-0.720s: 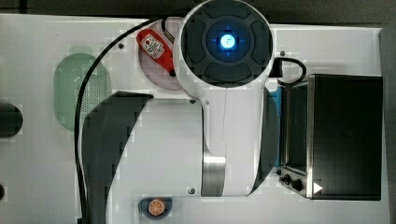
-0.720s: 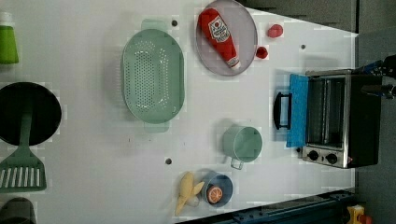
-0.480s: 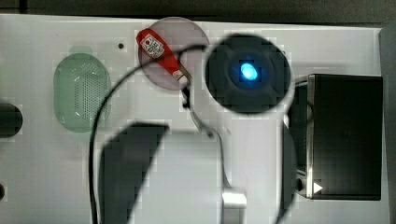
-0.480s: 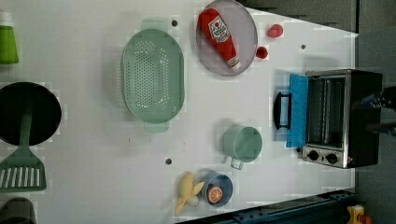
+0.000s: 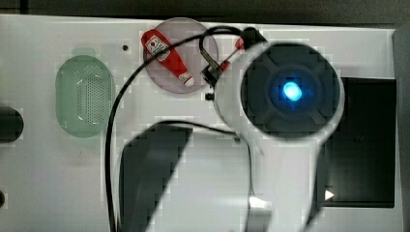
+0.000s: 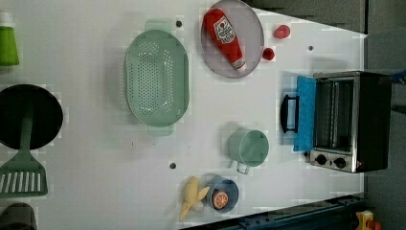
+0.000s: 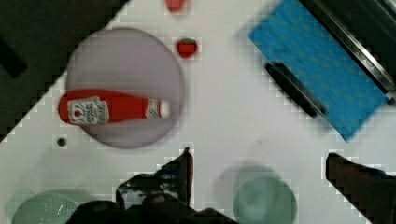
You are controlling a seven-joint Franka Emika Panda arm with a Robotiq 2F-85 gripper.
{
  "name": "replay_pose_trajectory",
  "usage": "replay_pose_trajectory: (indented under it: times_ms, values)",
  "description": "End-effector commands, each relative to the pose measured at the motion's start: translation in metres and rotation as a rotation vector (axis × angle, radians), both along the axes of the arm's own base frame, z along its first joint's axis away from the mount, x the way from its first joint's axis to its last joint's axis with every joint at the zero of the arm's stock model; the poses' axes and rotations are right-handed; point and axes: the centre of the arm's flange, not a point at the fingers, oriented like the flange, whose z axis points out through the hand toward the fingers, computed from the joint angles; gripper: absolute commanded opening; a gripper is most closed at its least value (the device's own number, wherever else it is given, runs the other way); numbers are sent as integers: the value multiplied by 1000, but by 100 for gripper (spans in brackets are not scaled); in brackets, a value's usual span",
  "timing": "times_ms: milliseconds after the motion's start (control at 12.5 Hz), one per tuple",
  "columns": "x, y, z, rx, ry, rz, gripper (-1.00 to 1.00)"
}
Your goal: Flap close oven.
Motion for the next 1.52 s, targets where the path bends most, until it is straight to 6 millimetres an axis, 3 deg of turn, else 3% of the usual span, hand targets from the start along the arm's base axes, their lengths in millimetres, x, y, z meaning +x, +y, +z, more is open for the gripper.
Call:
replay_pose_trajectory:
  times_ms: [80, 240, 400, 800, 1040, 1280, 1520]
  values:
    - [36, 44, -113, -68, 177, 228, 100]
    - [55, 67, -164, -158, 214, 323, 100]
    - [70, 77, -210, -284, 242, 401, 100]
    - [77, 72, -333, -656, 425, 689, 100]
    - [71, 64, -399, -767, 488, 728, 100]
    - [63, 56, -452, -881, 517, 691, 100]
    - [61, 43, -490, -1045, 587, 707, 100]
